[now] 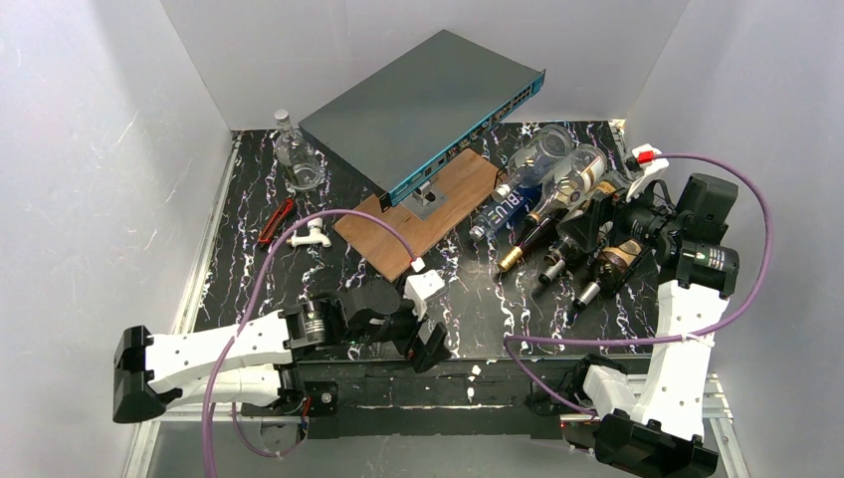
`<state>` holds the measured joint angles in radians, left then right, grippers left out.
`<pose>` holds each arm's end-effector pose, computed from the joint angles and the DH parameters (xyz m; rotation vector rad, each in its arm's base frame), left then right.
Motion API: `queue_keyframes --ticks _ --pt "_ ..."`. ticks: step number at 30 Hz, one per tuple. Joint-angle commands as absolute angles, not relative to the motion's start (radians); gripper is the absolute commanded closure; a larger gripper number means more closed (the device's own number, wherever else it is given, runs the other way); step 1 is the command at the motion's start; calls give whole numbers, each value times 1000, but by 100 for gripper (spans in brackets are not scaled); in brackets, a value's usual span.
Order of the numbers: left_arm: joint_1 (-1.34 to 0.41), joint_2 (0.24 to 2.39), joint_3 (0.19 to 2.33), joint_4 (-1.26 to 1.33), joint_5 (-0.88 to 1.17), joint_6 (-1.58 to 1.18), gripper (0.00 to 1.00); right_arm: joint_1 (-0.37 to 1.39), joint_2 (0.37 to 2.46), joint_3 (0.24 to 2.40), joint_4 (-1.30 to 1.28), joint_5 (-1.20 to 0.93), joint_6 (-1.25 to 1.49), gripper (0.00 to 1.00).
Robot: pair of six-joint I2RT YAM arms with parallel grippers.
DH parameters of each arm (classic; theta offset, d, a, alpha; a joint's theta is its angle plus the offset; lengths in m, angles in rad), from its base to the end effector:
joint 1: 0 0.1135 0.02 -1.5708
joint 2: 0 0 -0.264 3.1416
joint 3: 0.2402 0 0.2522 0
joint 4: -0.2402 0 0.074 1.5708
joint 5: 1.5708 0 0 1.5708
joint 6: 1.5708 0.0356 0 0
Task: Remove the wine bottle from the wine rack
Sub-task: Pick up the wine bottle from the wine rack.
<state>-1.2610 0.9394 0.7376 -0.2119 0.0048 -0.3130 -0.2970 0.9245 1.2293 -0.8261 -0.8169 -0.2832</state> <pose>0.0659 -0.2063 0.2922 0.9768 1.8966 -0.9904 0.1625 -0.0226 0.4060 -0.4602 1.8921 0.4706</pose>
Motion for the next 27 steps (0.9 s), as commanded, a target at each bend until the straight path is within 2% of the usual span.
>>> queue_keyframes --ticks 1,10,18,27 --pt "-1271 999 818 -158 -1 -300 1 -310 926 1258 -845 -819 -279 0" --pt "-1278 1114 910 -138 48 -302 1 -319 933 1263 -853 -815 -281 0" --pt "-1278 1186 982 -131 14 -306 1 -324 939 1258 -845 -818 -273 0" --pt "-1278 1374 1134 -146 -39 -289 1 -326 935 1255 -863 -775 -280 0"
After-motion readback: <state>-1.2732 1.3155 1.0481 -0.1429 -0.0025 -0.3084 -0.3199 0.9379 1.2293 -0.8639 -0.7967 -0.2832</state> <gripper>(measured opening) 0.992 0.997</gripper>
